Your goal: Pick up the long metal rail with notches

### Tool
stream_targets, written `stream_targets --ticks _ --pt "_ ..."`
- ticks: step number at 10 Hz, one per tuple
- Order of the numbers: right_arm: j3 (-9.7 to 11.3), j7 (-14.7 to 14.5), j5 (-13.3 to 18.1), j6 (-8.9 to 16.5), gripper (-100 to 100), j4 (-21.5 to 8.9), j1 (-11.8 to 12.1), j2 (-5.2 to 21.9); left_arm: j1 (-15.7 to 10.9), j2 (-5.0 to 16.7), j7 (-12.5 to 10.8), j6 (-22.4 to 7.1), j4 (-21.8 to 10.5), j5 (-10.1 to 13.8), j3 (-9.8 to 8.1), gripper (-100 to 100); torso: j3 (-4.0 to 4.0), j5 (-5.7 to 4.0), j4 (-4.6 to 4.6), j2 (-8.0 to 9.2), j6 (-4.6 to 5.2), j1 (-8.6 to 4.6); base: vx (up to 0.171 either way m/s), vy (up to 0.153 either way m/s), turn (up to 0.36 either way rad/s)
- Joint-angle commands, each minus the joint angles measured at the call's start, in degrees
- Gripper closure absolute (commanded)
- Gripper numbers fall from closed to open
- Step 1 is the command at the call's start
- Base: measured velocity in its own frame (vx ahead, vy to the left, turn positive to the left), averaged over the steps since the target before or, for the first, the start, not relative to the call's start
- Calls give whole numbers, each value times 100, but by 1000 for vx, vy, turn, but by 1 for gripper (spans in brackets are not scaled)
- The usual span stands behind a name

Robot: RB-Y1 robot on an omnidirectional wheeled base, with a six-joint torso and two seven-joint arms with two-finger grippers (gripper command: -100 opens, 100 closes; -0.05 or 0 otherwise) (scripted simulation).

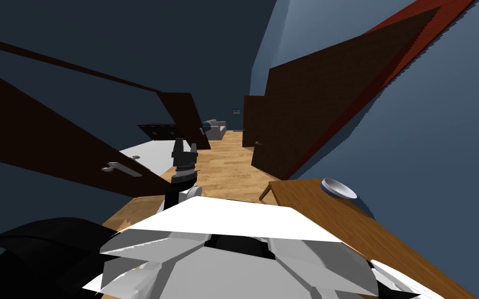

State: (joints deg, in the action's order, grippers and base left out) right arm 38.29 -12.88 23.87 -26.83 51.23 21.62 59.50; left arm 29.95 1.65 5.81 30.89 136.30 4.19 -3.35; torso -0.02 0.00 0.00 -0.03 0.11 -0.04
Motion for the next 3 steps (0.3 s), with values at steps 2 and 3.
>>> stream_targets --ticks 2,3 --pt "11 40 -12 -6 100 110 37 109 0 0 0 0 0 0 0 0 -1 -1 0 -2 -3 -1 1 22 -19" --pt "12 53 -14 -1 0 127 41 121 0 0 0 0 0 0 0 0 -1 -4 0 -3 -3 -9 0 0 0"
